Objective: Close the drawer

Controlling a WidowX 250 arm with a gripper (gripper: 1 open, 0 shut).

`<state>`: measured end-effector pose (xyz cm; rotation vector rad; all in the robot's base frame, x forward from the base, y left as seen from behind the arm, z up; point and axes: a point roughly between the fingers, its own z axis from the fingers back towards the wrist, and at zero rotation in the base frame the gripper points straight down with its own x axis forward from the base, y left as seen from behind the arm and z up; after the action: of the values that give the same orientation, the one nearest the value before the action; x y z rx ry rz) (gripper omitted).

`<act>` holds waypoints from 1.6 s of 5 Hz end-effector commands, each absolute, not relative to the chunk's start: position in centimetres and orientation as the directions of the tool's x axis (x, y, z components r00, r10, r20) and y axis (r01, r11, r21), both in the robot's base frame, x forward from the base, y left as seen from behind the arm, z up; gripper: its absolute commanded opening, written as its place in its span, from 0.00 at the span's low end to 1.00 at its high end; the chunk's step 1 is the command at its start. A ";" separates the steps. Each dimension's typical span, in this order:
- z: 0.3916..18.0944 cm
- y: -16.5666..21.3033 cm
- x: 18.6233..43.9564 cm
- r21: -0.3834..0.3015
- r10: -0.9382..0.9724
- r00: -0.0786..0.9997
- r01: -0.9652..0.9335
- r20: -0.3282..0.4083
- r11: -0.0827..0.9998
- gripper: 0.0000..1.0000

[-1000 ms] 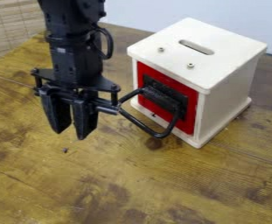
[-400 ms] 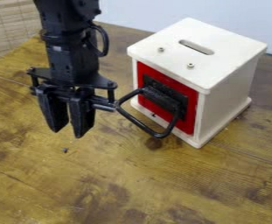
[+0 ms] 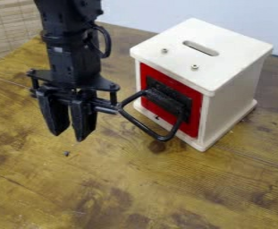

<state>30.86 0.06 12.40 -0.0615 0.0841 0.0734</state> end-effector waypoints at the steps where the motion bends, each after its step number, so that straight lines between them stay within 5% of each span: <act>1: 15.1 -0.3 31.3 -0.053 0.055 0.998 -0.055 0.003 0.997 0.00; 6: 15.5 -1.3 31.3 -0.046 0.017 1.000 -0.016 0.022 0.999 0.00; 7: 15.7 -0.9 31.1 -0.043 0.019 1.000 -0.018 0.022 0.999 1.00; 8: 15.9 -0.6 30.9 -0.039 0.021 1.000 -0.020 0.022 0.999 1.00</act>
<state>30.58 -0.76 13.11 -0.0442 0.0755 0.0241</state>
